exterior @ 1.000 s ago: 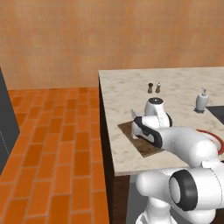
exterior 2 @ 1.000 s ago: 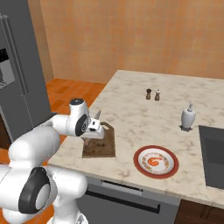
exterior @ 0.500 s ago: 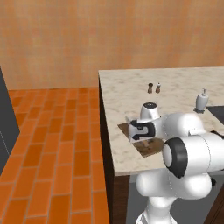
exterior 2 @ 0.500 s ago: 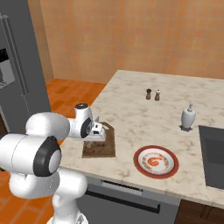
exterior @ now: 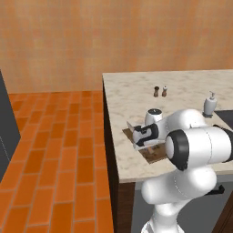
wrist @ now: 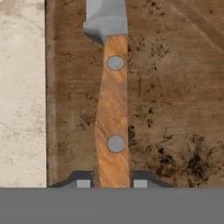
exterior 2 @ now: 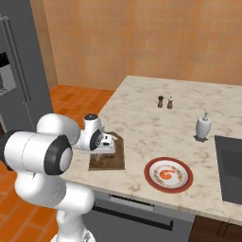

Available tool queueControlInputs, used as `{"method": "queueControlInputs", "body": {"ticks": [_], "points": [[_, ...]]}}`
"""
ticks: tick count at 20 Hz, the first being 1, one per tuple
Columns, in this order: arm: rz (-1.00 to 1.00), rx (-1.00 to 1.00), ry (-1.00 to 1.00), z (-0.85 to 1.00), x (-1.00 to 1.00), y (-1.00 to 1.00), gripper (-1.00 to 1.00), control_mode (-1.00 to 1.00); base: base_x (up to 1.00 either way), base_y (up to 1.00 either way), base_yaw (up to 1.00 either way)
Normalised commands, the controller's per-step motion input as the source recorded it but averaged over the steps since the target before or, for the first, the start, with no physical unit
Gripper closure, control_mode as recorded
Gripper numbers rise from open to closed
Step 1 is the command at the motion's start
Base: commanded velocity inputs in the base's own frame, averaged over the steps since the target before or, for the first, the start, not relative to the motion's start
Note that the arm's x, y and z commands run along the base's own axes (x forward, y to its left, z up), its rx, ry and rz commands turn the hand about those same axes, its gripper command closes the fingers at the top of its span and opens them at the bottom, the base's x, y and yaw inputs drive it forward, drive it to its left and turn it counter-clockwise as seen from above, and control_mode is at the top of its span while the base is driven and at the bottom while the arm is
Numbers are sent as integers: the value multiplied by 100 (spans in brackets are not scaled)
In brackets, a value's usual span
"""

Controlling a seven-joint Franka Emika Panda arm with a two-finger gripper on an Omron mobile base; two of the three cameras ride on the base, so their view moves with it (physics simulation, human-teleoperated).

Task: Pick up the knife from the drawer and place it on the cutting board. Then place the meat from the plate to the cutting board.

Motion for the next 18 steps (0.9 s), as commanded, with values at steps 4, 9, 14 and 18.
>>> {"method": "queueControlInputs", "body": {"ticks": [4, 9, 14, 18], "points": [[0, 0, 0, 0, 0, 0, -100, -100, 0, 0, 0], [0, 0, 0, 2, 0, 0, -100, -100, 0, 0, 0], [-15, 0, -3, 81, -30, -22, -100, -100, 0, 0, 0], [-33, 2, -1, 66, -8, -88, -100, -100, 0, 0, 0]]}}
